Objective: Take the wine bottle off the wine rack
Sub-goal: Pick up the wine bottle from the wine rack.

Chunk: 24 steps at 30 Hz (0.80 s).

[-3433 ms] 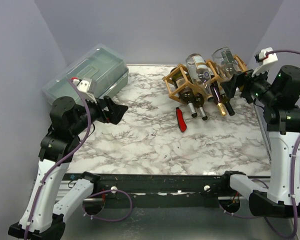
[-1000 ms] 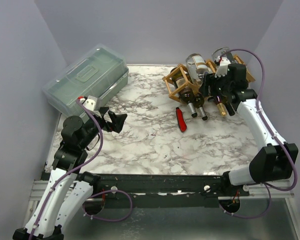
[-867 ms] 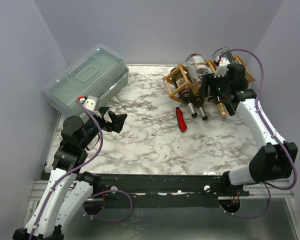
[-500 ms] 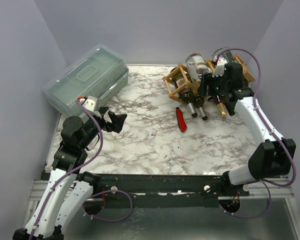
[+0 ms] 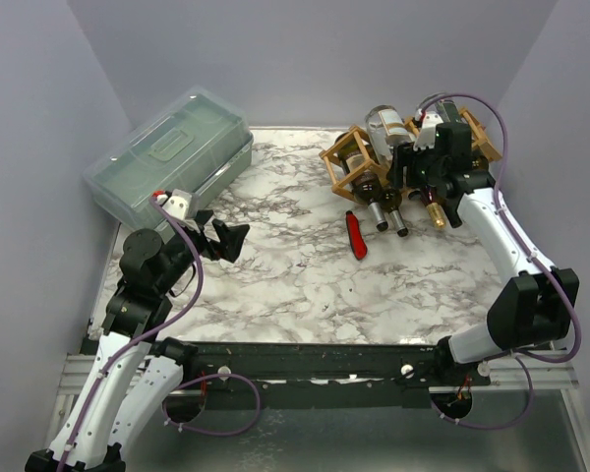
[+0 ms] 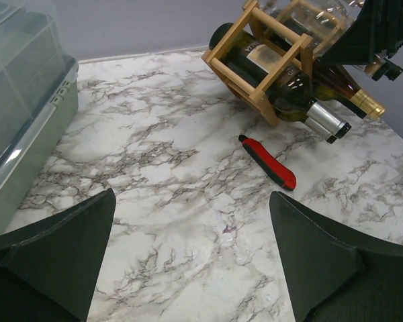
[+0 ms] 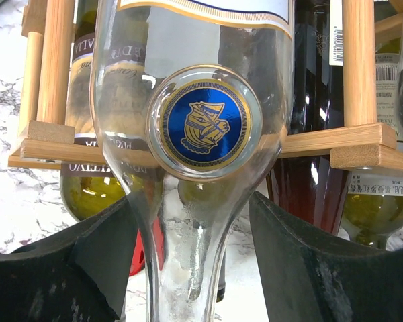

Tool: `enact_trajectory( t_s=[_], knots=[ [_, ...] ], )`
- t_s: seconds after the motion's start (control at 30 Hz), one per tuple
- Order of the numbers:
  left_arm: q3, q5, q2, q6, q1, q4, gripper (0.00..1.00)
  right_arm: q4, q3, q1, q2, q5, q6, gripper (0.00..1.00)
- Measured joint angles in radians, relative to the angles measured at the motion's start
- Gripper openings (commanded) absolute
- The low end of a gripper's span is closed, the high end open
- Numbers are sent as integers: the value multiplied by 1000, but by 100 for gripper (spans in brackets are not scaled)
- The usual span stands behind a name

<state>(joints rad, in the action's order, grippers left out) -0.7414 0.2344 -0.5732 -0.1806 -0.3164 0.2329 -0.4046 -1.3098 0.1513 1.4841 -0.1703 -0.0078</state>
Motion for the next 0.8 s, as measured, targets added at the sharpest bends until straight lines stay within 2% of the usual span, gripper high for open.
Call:
enact_trajectory(
  t_s=[0.3,0.8],
  knots=[
    [3,0,6,3,0,0,99,0,0,8,4,27,0,66],
    [3,-1,10,3,0,0,99,0,0,18,4,51,-1,66]
  ],
)
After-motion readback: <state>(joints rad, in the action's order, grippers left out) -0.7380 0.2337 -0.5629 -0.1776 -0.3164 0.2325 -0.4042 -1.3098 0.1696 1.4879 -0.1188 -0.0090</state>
